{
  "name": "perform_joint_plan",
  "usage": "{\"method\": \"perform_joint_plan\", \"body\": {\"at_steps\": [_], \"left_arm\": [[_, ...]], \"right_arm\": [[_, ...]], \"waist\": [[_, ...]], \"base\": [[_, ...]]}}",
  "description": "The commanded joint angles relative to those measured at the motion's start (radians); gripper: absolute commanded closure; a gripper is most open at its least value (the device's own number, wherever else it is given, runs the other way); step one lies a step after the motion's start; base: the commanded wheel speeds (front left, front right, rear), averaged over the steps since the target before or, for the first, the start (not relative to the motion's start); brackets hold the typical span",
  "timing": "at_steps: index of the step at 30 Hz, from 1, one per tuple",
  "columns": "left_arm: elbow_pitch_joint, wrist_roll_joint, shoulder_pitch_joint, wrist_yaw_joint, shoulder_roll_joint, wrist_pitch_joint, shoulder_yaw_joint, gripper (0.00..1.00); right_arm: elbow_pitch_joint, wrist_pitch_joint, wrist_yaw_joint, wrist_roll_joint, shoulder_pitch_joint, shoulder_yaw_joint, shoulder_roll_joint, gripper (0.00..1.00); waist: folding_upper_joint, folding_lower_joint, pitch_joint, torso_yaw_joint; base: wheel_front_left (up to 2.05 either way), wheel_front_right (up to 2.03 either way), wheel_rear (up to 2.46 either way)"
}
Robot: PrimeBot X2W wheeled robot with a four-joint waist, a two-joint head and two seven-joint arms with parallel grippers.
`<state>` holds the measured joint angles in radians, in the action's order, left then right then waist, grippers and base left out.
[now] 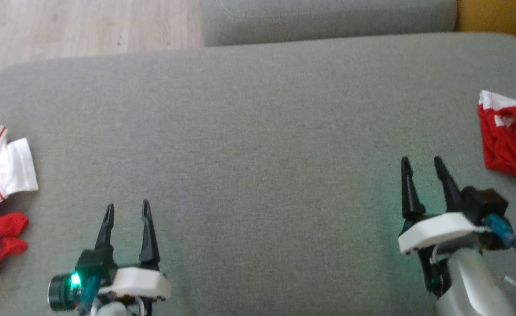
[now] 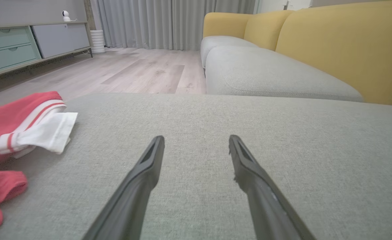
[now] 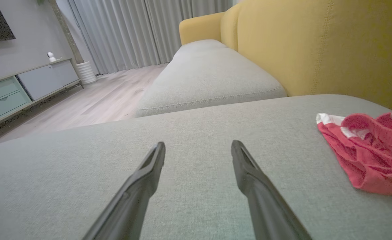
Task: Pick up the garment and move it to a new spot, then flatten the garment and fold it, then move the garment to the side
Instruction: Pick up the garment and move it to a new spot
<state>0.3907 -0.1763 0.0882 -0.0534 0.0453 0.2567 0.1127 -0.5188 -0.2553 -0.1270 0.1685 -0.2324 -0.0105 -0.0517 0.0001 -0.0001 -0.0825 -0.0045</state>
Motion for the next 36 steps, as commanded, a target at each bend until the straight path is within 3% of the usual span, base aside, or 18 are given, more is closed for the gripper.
{"method": "perform_joint_plan", "body": {"at_steps": [1, 15, 25, 31, 36], "left_arm": [[-0.023, -0.002, 0.0, -0.004, 0.005, 0.005, -0.042, 0.0], [-0.027, 0.013, -0.048, 0.008, 0.005, 0.005, -0.046, 0.0], [-0.025, -0.035, -0.052, -0.019, 0.005, 0.005, -0.057, 0.0], [-0.019, -0.046, -0.075, -0.027, 0.005, 0.005, -0.127, 0.0], [-0.02, -0.062, -0.082, -0.031, 0.005, 0.005, -0.186, 0.0]], "right_arm": [[0.034, -0.006, -0.004, 0.008, -0.001, -0.033, 0.001, 0.0], [0.029, -0.006, -0.004, 0.042, 0.056, -0.082, 0.001, 0.0], [0.027, -0.006, -0.004, 0.019, 0.054, -0.142, 0.001, 0.0], [0.019, -0.006, -0.004, 0.02, 0.048, -0.192, 0.001, 0.0], [0.009, -0.006, -0.004, 0.008, 0.032, -0.239, 0.001, 0.0]], "waist": [[-0.0001, 0.0001, 0.027, 0.015], [-0.0001, 0.0001, 0.053, 0.089], [-0.0001, 0.0001, 0.01, 0.275], [-0.0001, 0.0001, -0.013, 0.403], [-0.0001, 0.0001, -0.033, 0.454]], "base": [[0.0, 0.0, 0.0], [0.0, 0.0, 0.0], [0.0, 0.0, 0.0], [0.0, 0.0, 0.0], [0.0, 0.0, 0.0]]}}
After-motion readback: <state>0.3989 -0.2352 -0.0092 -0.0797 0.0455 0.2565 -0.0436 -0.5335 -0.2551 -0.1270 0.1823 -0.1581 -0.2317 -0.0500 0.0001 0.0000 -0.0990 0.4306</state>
